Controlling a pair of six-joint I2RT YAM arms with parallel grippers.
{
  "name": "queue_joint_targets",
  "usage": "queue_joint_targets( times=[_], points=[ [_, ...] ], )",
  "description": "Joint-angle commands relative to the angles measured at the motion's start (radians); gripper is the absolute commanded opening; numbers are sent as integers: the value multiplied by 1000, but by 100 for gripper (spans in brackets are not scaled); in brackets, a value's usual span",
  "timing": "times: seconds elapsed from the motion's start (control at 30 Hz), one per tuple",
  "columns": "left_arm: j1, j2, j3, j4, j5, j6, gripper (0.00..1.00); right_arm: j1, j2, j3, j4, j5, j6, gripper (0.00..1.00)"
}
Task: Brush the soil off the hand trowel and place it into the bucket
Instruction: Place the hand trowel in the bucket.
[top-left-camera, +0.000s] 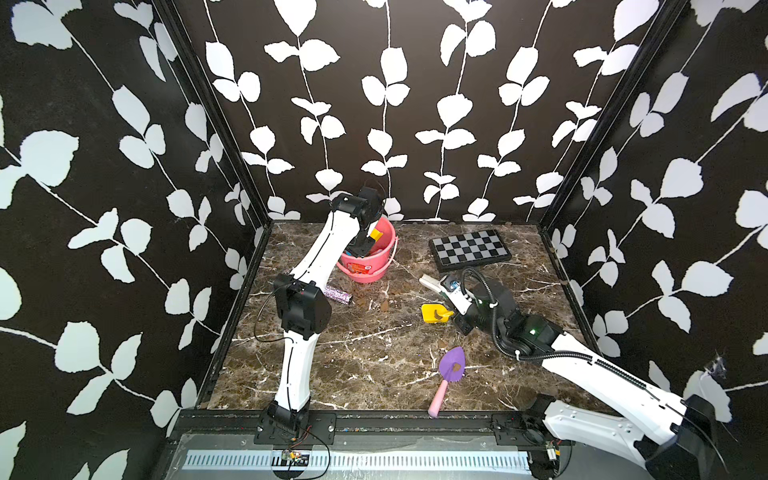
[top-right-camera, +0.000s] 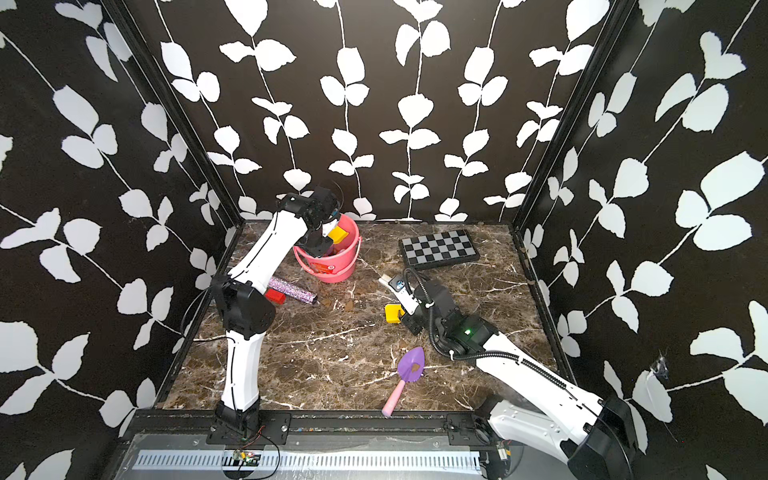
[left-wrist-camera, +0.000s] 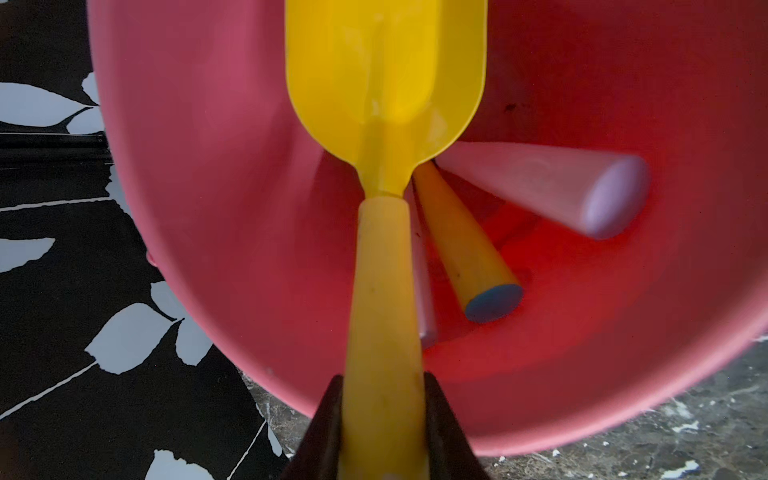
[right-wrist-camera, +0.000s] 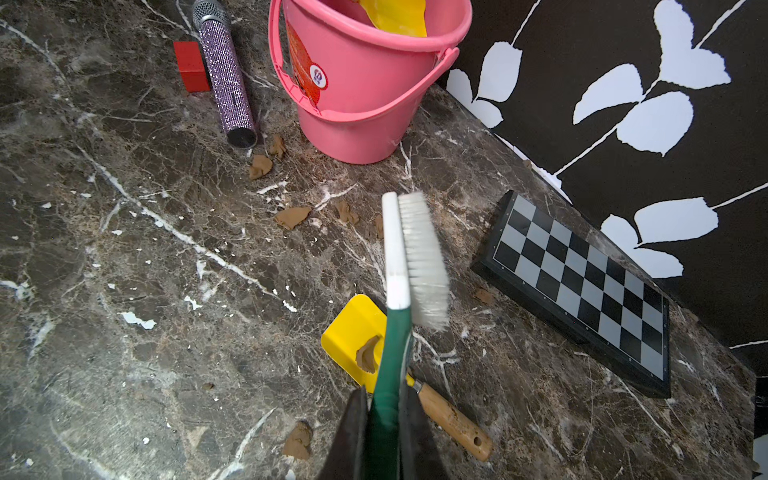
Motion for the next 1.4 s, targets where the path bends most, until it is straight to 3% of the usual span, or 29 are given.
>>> queue_joint_targets(
  times=[0.0, 0.4, 0.67, 0.97, 1.13, 1.37],
  points=[
    [3, 5, 38, -37, -27, 11, 14, -3, 12, 17, 28, 4, 19, 0],
    [3, 58, 77, -18, 2, 26, 30, -4, 36, 22, 32, 0, 21, 0],
    [2, 57, 92, -23, 17, 14, 35, -4, 26, 14, 22, 15, 34, 0],
    [-3, -68, 95, 20, 73, -48, 40, -23, 31, 11, -7, 39, 117, 0],
    [-35, -270, -88, 172, 169, -122, 43, -59, 30, -3, -39, 25, 213, 0],
    [-195, -612, -620, 534, 421, -269, 46, -195, 2, -45, -47, -63, 313, 0]
  ],
)
